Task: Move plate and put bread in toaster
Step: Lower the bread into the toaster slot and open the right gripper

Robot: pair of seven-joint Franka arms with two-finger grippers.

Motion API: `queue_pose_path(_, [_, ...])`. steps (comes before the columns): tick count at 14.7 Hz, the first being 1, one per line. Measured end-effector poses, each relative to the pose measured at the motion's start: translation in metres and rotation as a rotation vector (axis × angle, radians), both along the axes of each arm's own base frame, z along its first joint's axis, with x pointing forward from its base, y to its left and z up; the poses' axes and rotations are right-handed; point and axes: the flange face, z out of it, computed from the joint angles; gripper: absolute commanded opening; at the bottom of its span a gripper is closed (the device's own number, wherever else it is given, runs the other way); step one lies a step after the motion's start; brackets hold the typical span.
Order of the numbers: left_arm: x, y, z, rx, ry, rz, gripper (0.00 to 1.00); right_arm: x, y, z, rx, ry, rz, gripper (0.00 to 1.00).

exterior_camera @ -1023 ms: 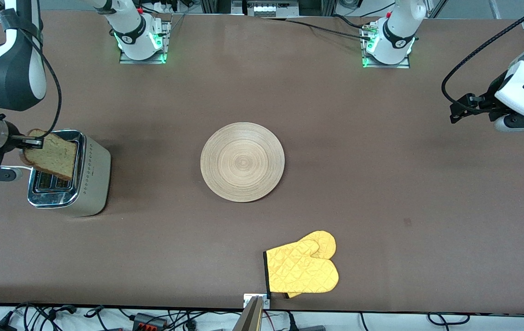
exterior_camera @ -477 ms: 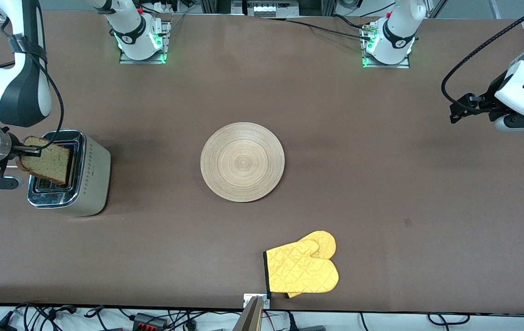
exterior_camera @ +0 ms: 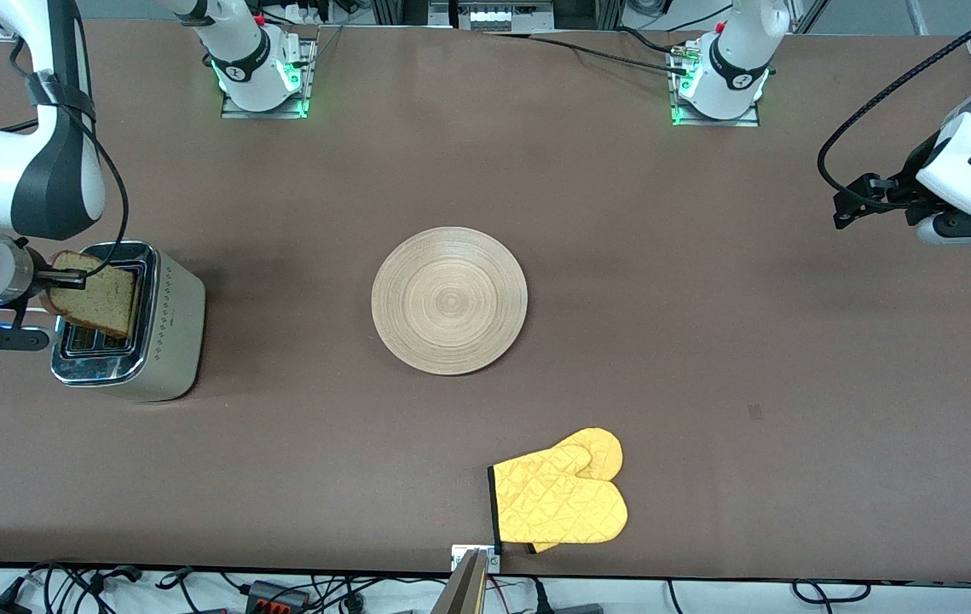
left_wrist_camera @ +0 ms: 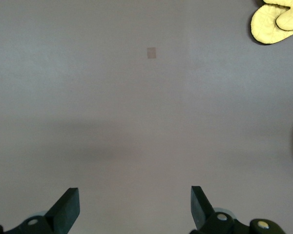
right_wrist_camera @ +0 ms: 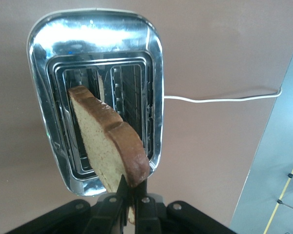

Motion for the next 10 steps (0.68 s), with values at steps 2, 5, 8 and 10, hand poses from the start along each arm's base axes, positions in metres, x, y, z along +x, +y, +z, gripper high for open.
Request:
queue_pose_path(2, [0.0,0.0,0.0,0.0,0.0,0.0,1.0,-0.001,0.0,-0.005,0.0,0.011,0.001,0.0])
queue_pose_path(5, [0.0,0.0,0.0,0.0,0.001,0.0,1.0,0.0,0.001,-0.014,-0.003,0.023,0.004,0.0])
queue_pose_path(8, [0.0,0.0,0.0,0.0,0.001,0.0,1.0,0.005,0.005,-0.028,-0.009,0.025,0.017,0.71])
queue_pose_path(10, [0.0,0.0,0.0,0.0,0.001,0.0,1.0,0.009,0.007,-0.043,-0.006,0.03,0.023,1.0])
